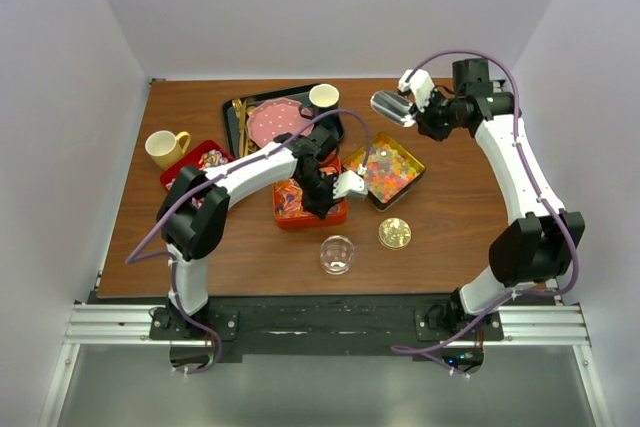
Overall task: Pack the candies
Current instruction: Move the storage box to the center of the board.
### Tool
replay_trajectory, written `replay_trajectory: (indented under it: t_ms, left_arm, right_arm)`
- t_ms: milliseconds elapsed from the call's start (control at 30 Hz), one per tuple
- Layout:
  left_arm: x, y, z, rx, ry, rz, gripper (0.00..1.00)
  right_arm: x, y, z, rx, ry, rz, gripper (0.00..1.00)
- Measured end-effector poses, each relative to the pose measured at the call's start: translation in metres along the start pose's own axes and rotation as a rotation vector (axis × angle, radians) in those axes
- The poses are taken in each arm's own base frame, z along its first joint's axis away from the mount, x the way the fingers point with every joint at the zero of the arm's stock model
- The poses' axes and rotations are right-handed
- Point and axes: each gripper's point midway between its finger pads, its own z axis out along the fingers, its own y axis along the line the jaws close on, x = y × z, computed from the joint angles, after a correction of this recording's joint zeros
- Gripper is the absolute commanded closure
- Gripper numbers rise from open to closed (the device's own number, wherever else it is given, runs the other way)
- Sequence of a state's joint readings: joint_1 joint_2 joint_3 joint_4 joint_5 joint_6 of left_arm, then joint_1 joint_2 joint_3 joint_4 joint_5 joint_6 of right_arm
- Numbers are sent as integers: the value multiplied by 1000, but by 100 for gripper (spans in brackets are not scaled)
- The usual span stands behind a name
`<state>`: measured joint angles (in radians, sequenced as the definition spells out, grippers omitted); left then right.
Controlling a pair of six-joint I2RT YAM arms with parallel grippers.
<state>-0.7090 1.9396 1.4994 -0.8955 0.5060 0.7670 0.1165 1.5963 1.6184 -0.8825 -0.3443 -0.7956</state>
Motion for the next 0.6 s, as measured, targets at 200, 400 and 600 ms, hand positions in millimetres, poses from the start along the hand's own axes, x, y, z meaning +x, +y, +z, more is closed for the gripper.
replay_trajectory:
  t_ms: [200, 400, 600]
  left_arm:
    - [-16, 15, 1, -47, -65, 18, 59]
    - [-53, 55, -82, -236, -359, -64, 77]
    - [-63, 77, -197, -371, -679, -196, 100]
  right_arm:
    - [-2, -4, 9, -31, 26, -45, 100]
    - [4, 6, 9, -78, 48, -95, 100]
    - [12, 44, 27, -176, 97, -201, 100]
